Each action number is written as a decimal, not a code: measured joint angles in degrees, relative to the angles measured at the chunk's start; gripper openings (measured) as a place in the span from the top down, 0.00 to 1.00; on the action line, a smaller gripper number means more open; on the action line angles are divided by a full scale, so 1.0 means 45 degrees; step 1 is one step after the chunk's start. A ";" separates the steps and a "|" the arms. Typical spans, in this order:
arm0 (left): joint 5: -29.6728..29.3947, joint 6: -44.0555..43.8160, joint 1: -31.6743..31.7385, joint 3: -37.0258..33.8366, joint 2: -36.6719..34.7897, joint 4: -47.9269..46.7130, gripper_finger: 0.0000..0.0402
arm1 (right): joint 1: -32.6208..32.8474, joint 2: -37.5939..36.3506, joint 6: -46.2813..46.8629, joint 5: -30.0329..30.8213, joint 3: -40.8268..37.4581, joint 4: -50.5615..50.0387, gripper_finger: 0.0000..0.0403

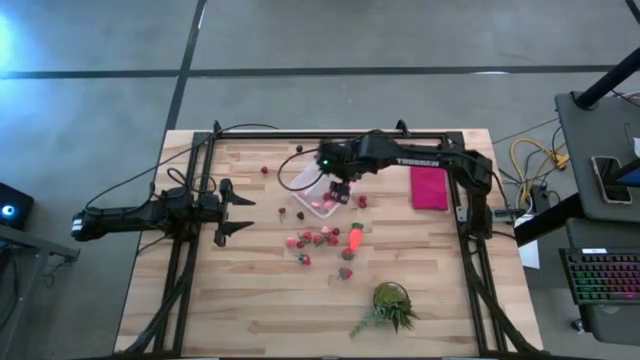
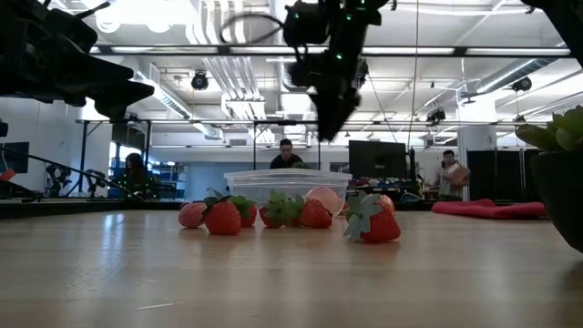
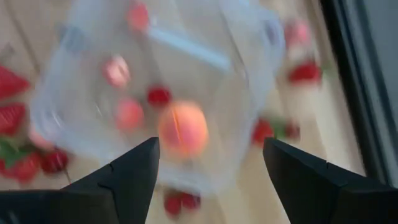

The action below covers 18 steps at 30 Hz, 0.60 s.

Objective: Pick and placing Produce into tupperware
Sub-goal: Put the red cherry into the transparent container

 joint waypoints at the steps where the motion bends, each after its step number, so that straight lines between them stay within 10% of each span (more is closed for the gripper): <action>1: 0.0000 0.0000 0.0004 0.0000 0.0001 -0.0004 0.36 | -0.0144 -0.0007 0.0348 -0.0007 -0.0122 -0.0536 0.31; 18: 0.0000 0.0000 0.0003 0.0000 0.0001 -0.0003 0.36 | -0.1066 0.0037 0.3636 -0.2026 -0.3898 -0.0150 0.42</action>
